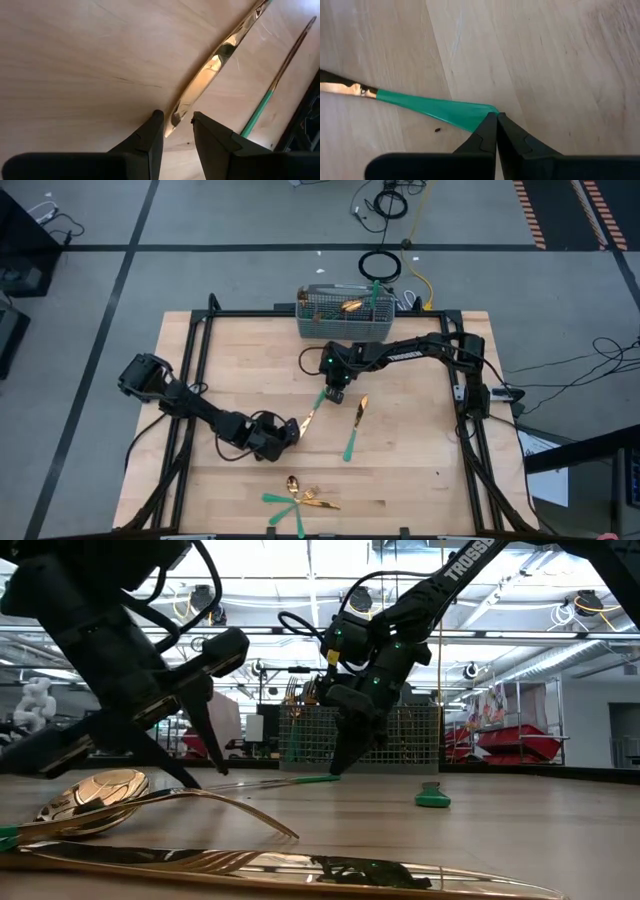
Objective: Sort silverware
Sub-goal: Put the green table knife into the gray silverware basket with the other table knife
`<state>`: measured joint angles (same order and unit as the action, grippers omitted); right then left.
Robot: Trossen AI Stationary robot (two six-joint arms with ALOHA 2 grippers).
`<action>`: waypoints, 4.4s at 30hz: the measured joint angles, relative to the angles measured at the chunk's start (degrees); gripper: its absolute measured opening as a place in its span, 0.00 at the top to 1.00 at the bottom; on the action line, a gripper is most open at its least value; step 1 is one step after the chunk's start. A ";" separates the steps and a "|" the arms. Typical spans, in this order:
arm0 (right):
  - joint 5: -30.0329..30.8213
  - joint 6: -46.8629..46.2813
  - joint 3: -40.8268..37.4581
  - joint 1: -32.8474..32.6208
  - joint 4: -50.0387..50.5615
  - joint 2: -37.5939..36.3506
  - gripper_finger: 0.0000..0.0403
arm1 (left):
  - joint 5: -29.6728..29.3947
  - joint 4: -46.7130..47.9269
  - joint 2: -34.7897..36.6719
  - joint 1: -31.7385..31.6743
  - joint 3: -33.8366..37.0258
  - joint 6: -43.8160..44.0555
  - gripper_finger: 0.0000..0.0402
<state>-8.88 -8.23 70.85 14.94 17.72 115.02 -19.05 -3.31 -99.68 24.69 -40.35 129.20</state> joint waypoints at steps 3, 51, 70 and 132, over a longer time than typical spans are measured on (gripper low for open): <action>0.02 -0.14 0.00 -0.02 -0.07 0.00 1.00 | 0.34 -0.29 -0.11 -0.20 -0.03 -0.64 0.71; 4.06 -13.62 0.08 -1.03 3.53 -0.11 1.00 | 3.41 -2.23 -0.04 -2.01 0.08 -11.12 0.71; 4.81 -13.74 -0.04 -0.76 0.62 0.04 1.00 | 12.32 -14.88 -6.16 -6.05 -0.32 -20.30 0.76; 4.59 -31.73 -0.24 -0.89 5.03 0.39 1.00 | -5.32 33.94 15.76 -1.69 0.12 -7.38 0.81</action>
<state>-4.29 -39.95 70.61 14.05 22.75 115.42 -24.37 30.62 -83.92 22.99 -40.23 121.82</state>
